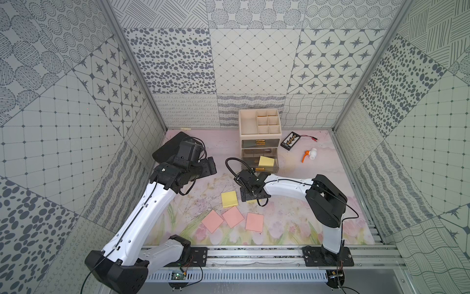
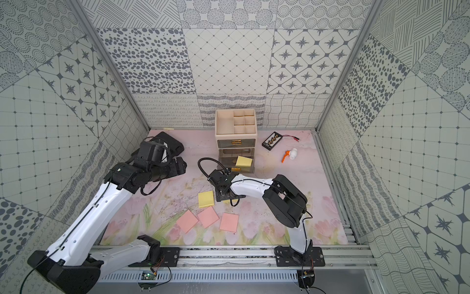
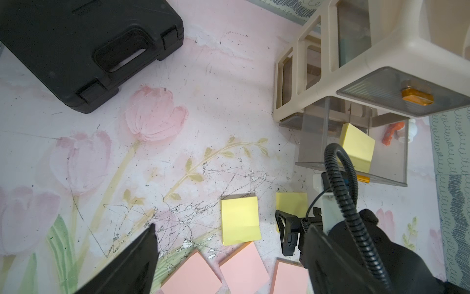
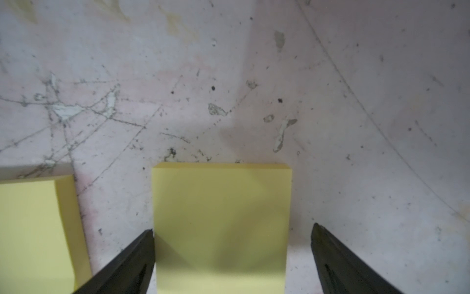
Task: Please put the sticky notes in the drawer by color
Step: Pick up the sticky notes from the center of the board.
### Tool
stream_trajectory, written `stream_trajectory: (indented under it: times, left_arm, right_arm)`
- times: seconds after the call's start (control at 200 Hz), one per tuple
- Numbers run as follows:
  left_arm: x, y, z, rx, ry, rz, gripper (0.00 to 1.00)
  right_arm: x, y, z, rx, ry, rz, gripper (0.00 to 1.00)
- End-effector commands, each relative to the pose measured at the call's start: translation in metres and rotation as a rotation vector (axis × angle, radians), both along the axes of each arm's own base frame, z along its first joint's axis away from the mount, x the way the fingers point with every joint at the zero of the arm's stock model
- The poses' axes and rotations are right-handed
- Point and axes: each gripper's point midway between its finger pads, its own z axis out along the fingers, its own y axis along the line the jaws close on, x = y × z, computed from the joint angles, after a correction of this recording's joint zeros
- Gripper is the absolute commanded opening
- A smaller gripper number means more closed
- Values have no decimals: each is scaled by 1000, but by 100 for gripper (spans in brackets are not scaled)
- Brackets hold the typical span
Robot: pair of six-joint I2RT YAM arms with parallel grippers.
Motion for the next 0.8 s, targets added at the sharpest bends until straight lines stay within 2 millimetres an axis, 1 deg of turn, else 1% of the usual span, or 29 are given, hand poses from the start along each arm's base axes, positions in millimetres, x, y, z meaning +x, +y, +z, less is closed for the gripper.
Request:
stream_trajectory:
  times: [0.0,0.19,0.23,0.37,0.42,0.52,0.66,0.795]
  left_arm:
    - [1,5,3,24,-11,4,92]
    - [0,6,5,26,-16,8,92]
    - [0,6,5,25,-17,5,92]
    - [-1,6,5,23,-17,7,92]
    - [-1,6,6,22,-19,9,92]
    - [-2,6,7,19,-23,8,92]
    - [-2,7,8,18,-26,11,92]
    - [-2,7,8,16,-25,13,93]
  right_arm:
    - [6,6,-10,17,6,-33,99]
    - [0,7,-17,29,23,-33,99]
    - [-1,7,-17,31,24,-30,100]
    - [-6,9,-15,37,25,-23,90]
    - [-8,10,-12,38,22,-17,85]
    - [-12,13,-3,40,8,-3,80]
    - [-18,18,12,51,-2,18,77]
    - [-22,22,24,69,-6,34,77]
